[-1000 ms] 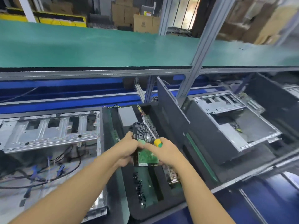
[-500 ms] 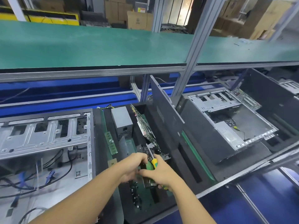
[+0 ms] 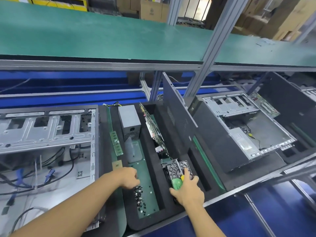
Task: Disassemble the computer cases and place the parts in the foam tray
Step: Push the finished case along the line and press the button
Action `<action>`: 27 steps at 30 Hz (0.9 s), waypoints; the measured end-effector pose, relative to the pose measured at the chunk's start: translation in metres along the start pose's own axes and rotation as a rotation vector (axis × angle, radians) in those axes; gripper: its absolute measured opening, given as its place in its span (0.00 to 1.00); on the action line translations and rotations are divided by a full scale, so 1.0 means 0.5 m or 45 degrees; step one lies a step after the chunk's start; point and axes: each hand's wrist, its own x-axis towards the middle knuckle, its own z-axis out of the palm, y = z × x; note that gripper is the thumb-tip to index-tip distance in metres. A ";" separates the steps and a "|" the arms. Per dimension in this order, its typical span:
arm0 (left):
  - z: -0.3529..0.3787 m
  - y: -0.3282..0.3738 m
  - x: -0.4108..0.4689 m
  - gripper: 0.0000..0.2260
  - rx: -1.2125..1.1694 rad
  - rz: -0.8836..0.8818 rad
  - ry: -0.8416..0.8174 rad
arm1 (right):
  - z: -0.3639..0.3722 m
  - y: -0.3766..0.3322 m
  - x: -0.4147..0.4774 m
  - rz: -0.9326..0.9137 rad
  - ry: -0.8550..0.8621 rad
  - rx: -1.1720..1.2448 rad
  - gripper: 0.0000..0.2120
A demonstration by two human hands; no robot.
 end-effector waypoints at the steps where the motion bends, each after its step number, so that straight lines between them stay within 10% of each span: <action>1: -0.002 0.004 0.000 0.19 -0.004 0.011 0.001 | 0.002 0.003 0.001 -0.001 -0.007 -0.003 0.52; 12: -0.006 0.036 0.016 0.18 -0.042 -0.084 0.023 | -0.025 -0.011 -0.015 -0.251 -0.064 -0.007 0.51; 19: -0.001 0.065 0.044 0.29 -1.483 -0.164 0.046 | -0.059 -0.088 -0.027 -0.597 -0.013 -0.069 0.51; 27: 0.003 0.069 0.064 0.07 -2.009 -0.371 0.140 | -0.051 -0.075 -0.004 -0.421 -0.089 0.387 0.54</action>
